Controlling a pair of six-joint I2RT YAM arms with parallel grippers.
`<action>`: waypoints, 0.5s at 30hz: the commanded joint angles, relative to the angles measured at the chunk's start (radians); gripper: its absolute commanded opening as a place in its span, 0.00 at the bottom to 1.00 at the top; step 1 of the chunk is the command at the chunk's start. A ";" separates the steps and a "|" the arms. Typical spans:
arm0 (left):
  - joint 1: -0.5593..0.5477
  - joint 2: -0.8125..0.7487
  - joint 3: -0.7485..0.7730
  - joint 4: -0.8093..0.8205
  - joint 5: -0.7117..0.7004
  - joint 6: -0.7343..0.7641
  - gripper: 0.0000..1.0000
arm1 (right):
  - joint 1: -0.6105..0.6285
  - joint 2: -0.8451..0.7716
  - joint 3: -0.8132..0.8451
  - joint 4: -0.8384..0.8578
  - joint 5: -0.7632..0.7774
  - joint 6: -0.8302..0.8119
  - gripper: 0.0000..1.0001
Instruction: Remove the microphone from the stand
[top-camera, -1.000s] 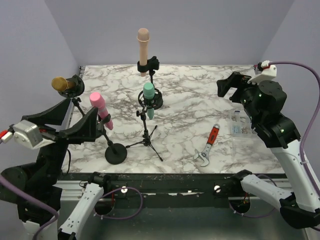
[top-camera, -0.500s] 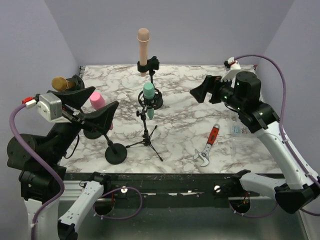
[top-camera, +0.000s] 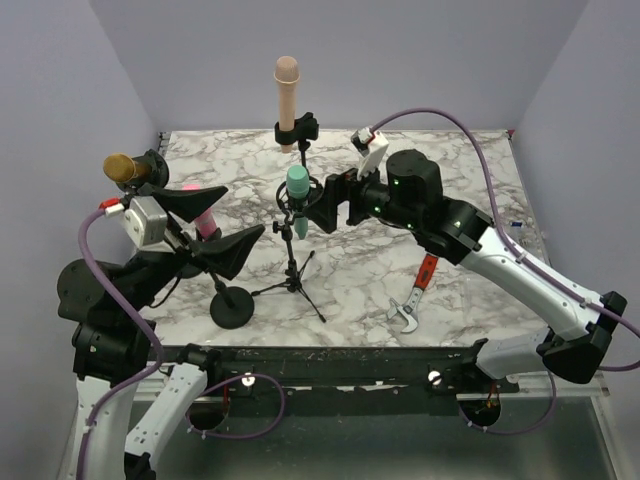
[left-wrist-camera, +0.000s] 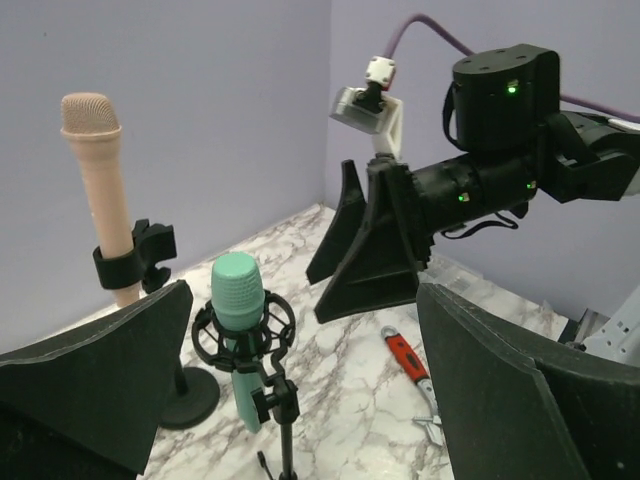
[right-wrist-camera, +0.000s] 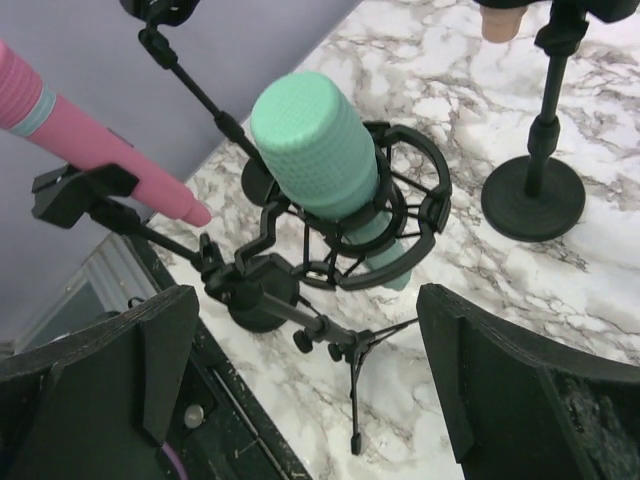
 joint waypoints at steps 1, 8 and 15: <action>-0.004 -0.088 -0.085 0.135 0.059 0.034 0.99 | 0.046 0.064 0.085 0.018 0.176 -0.029 1.00; -0.004 -0.180 -0.190 0.190 0.001 0.059 0.99 | 0.085 0.144 0.156 0.014 0.280 -0.037 1.00; -0.004 -0.245 -0.256 0.210 -0.030 0.081 0.99 | 0.133 0.214 0.206 0.042 0.386 -0.104 1.00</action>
